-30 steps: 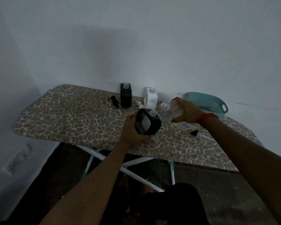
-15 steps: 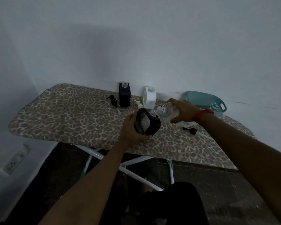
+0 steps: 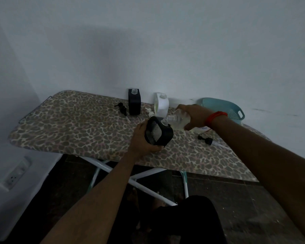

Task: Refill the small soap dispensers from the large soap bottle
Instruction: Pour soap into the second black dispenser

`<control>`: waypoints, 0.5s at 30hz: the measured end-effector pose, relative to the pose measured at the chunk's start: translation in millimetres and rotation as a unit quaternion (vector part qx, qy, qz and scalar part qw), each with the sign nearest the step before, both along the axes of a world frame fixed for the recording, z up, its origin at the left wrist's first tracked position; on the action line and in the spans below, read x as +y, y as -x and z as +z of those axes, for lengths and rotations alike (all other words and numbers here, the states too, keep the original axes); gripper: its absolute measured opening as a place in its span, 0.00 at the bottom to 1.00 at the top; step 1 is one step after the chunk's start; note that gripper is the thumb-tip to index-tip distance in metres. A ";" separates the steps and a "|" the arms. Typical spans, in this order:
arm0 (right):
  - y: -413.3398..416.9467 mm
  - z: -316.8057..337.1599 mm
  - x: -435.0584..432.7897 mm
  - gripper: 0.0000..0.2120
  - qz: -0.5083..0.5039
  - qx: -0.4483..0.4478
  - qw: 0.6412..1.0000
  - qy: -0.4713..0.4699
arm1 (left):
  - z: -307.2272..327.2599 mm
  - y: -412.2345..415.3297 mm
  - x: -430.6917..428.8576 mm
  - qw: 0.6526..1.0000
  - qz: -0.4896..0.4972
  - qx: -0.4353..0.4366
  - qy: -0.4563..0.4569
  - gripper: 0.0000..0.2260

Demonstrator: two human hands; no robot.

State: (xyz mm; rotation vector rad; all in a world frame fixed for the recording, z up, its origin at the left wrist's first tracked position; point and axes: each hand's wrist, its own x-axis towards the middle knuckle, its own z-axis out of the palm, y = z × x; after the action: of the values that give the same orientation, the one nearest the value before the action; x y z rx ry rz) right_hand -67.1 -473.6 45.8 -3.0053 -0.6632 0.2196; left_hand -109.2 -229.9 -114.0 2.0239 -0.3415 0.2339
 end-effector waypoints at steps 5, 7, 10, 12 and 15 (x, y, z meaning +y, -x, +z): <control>0.0 8.1 8.3 0.41 0.011 0.000 1.000 0.028 | -1.2 0.5 0.9 1.000 -0.001 -0.011 0.027 0.50; -0.3 10.4 11.2 0.41 0.012 0.000 0.999 0.036 | -0.6 1.5 0.7 0.999 0.001 -0.018 0.031 0.49; -1.0 12.2 13.4 0.41 0.014 -0.007 0.999 0.045 | 3.5 4.2 0.5 0.998 -0.005 -0.046 0.040 0.45; -1.2 13.6 14.2 0.41 0.017 -0.012 0.998 0.054 | 7.6 6.3 1.0 0.997 -0.007 -0.061 0.036 0.44; -0.5 15.9 15.6 0.40 0.017 -0.016 0.997 0.067 | 9.2 8.3 1.2 0.998 -0.008 -0.062 0.031 0.43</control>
State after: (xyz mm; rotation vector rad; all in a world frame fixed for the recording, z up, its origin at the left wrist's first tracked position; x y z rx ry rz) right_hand -66.6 -458.0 61.7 -3.1338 -0.7302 0.2266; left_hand -117.5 -228.7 -104.8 1.9500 -0.4235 0.3562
